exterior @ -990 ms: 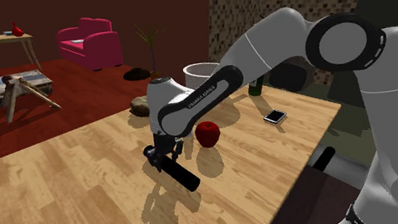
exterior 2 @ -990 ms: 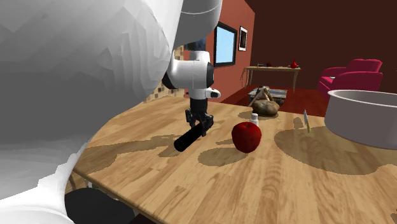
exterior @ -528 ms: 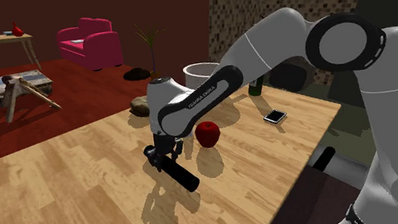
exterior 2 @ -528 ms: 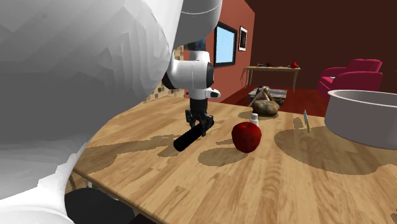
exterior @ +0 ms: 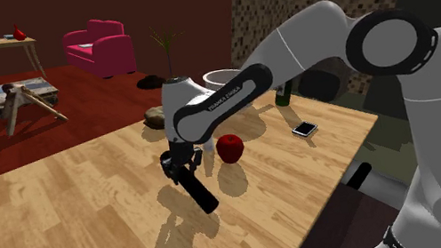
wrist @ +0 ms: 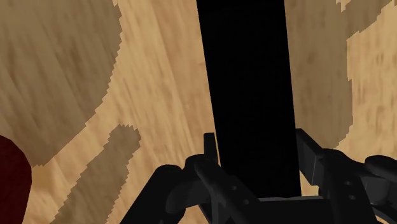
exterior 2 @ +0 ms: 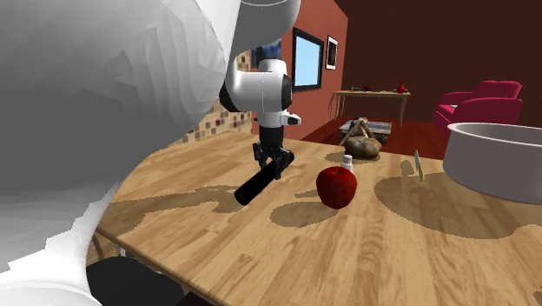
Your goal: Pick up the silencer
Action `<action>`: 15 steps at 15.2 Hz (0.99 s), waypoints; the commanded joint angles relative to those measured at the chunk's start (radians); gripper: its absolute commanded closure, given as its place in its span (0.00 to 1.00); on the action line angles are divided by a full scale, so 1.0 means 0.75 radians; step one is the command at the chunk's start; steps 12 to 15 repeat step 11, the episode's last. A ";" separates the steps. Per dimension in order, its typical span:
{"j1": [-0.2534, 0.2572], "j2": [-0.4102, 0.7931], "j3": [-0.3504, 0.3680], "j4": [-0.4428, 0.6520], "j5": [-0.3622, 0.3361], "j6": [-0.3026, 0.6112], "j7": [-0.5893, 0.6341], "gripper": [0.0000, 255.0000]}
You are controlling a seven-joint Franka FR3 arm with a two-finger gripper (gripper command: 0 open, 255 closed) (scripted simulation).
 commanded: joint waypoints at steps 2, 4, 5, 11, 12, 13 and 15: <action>-0.004 -0.030 0.007 0.014 0.011 -0.043 -0.006 1.00; -0.006 -0.050 0.010 0.024 0.018 -0.071 -0.010 1.00; -0.008 -0.059 0.012 0.029 0.022 -0.085 -0.012 1.00; -0.012 -0.095 0.019 0.054 0.035 -0.146 -0.020 1.00; -0.012 -0.095 0.019 0.054 0.035 -0.146 -0.020 1.00; -0.012 -0.095 0.019 0.054 0.035 -0.146 -0.020 1.00; -0.012 -0.095 0.019 0.054 0.035 -0.146 -0.020 1.00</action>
